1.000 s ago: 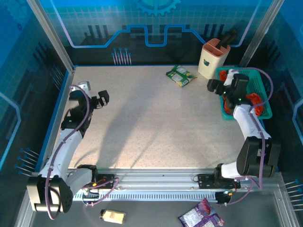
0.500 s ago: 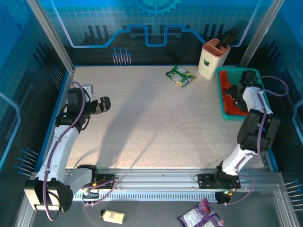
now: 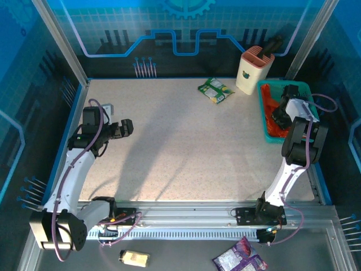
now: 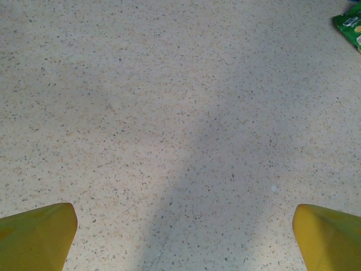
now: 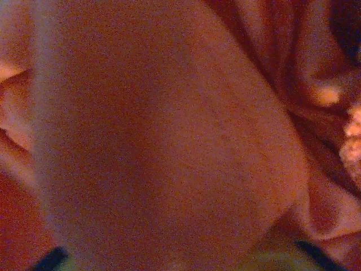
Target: Fold the inside-out t-shirt
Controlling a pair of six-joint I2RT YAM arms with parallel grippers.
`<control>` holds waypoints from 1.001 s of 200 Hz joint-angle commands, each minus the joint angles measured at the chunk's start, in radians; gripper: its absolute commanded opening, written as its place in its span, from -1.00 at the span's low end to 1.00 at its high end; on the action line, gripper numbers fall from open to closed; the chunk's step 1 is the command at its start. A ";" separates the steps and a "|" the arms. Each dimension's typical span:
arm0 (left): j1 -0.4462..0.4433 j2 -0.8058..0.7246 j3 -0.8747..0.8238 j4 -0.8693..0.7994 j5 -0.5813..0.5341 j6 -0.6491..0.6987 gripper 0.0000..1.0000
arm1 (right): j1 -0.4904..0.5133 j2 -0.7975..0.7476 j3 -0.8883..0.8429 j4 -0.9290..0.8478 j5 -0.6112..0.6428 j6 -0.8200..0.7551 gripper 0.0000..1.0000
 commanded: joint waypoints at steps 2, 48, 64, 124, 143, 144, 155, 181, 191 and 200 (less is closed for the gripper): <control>0.008 0.011 0.001 0.004 0.036 0.017 0.98 | -0.010 -0.110 -0.028 0.061 -0.005 0.000 -1.00; 0.008 0.006 0.002 0.012 0.058 0.013 0.99 | 0.019 -0.301 0.014 0.066 0.004 -0.041 -1.00; 0.008 -0.004 -0.002 0.016 0.050 0.012 0.98 | 0.040 -0.357 0.062 0.054 -0.004 -0.069 -1.00; 0.008 -0.044 -0.020 0.036 0.035 0.011 0.99 | 0.236 -0.441 0.420 -0.055 -0.084 -0.208 -1.00; 0.008 -0.048 -0.022 0.041 0.036 0.010 0.99 | 0.334 -0.438 0.526 -0.074 -0.106 -0.231 -1.00; 0.008 -0.048 -0.022 0.041 0.036 0.010 0.98 | 0.342 -0.437 0.531 -0.074 -0.108 -0.232 -1.00; 0.008 -0.051 -0.024 0.044 0.041 0.006 0.98 | 0.410 -0.430 0.581 -0.066 -0.127 -0.239 -1.00; 0.008 -0.054 -0.026 0.050 0.043 -0.001 0.99 | 0.581 -0.383 0.692 -0.034 -0.154 -0.241 -1.00; 0.008 -0.054 -0.026 0.052 0.039 -0.005 0.98 | 0.643 -0.350 0.743 -0.031 -0.172 -0.240 -1.00; 0.008 -0.055 -0.026 0.052 0.040 -0.006 0.99 | 0.692 -0.318 0.782 -0.028 -0.193 -0.236 -1.00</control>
